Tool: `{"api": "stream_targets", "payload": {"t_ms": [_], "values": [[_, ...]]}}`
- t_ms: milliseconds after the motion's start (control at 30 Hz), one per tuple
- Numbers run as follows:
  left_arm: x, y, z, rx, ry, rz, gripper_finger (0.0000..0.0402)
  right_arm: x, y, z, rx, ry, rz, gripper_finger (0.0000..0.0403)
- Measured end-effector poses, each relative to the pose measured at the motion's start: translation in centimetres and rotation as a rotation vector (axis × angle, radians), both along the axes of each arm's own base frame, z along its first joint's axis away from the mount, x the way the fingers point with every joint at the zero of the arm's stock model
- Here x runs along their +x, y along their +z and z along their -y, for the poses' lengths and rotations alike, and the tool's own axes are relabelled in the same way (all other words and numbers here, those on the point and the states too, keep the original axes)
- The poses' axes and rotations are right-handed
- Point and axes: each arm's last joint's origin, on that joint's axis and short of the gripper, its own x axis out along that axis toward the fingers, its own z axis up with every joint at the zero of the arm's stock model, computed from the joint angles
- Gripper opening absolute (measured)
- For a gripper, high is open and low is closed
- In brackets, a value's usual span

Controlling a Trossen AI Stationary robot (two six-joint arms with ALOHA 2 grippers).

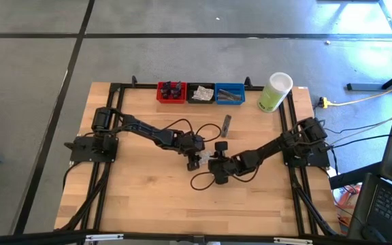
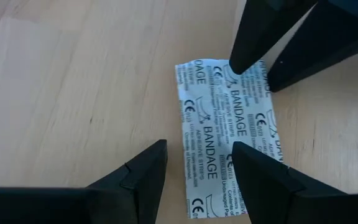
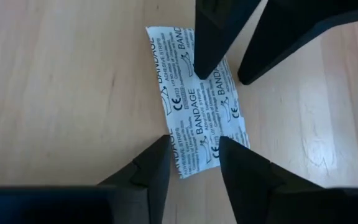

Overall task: Pick & Place Travel size toiletries
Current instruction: Put the white bandage pack into the black bin

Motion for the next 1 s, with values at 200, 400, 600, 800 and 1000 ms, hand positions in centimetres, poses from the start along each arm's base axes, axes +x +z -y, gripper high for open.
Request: {"api": "stream_targets", "payload": {"t_ms": [200,400,600,800,1000], "values": [[-0.10,-0.08,0.02,-0.019,0.006,-0.012,0.0182,0.01,-0.06,0.26,-0.013,0.002,-0.010,0.0112],[-0.10,-0.08,0.02,-0.021,-0.001,-0.013,0.0182,0.00,-0.11,0.21,0.014,0.026,-0.024,0.0089],[-0.11,-0.09,0.04,-0.014,-0.012,-0.014,0.0182,0.09,-0.13,0.48,0.029,0.021,-0.026,0.0066],[-0.12,-0.10,0.05,-0.015,-0.012,-0.015,0.0182,0.11,-0.17,0.48,0.079,0.022,-0.030,0.0007],[-0.13,-0.11,0.03,-0.009,-0.015,-0.017,0.0182,0.03,-0.18,0.18,0.115,0.016,-0.027,0.0004]]}}
